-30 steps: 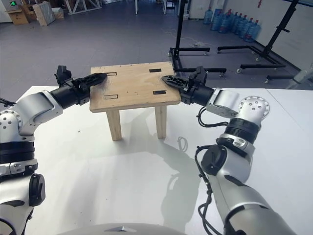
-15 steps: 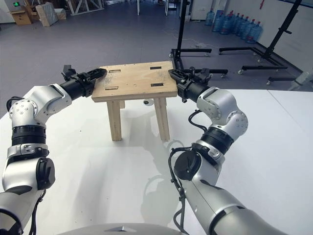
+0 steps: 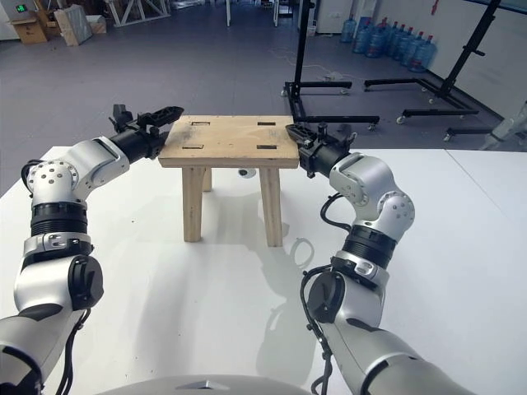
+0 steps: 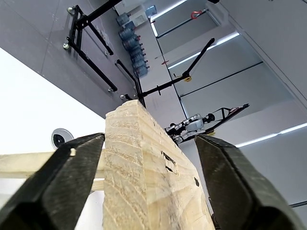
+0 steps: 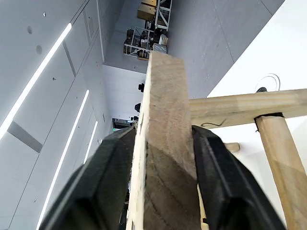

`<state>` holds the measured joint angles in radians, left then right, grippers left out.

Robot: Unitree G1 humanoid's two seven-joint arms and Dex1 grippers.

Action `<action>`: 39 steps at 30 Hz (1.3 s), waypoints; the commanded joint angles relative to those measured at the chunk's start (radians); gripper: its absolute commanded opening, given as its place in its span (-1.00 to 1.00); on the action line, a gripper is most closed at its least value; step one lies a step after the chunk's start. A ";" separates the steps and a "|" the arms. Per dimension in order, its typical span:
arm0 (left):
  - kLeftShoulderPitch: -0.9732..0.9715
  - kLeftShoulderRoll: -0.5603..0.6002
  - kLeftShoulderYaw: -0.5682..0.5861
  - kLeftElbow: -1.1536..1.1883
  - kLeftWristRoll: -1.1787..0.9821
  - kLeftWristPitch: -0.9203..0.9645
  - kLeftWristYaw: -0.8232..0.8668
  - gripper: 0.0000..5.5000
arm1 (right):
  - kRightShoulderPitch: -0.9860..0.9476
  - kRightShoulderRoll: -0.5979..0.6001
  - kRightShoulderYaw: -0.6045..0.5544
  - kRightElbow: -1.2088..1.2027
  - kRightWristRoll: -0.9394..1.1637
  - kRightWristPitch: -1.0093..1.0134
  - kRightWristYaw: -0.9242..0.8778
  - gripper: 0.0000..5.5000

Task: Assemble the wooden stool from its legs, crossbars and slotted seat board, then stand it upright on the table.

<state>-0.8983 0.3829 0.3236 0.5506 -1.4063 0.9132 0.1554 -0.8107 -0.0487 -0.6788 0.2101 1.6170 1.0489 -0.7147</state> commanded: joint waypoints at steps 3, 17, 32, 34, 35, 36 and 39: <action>0.012 -0.164 -0.052 0.009 0.045 0.113 -0.038 0.62 | 0.001 0.056 0.137 0.094 0.002 0.018 0.050 0.14; -0.021 -0.086 0.129 0.070 0.094 0.094 -0.044 0.96 | -0.049 -0.157 0.103 0.252 -0.007 -0.040 0.171 0.96; 0.000 0.060 0.293 0.130 0.177 0.125 -0.094 0.96 | -0.022 -0.338 0.023 0.388 -0.074 -0.081 0.301 0.96; 0.135 0.102 0.265 -0.033 0.255 0.095 -0.133 0.96 | 0.033 -0.400 0.069 0.381 -0.188 -0.083 0.396 0.96; 0.257 0.120 0.199 -0.183 0.349 0.042 -0.166 0.96 | 0.099 -0.411 0.128 0.320 -0.270 -0.087 0.451 0.96; 0.385 0.134 0.119 -0.326 0.461 -0.032 -0.191 0.96 | 0.177 -0.408 0.192 0.238 -0.347 -0.093 0.497 0.96; 0.821 0.087 -0.096 -0.793 0.830 -0.341 -0.143 0.96 | 0.537 -0.351 0.482 -0.119 -0.697 -0.303 0.540 0.96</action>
<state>-0.4202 0.4993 0.4309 0.1522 -0.8768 0.8167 -0.0158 -0.5669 -0.4545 -0.4476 0.3829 1.2027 0.9021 -0.2146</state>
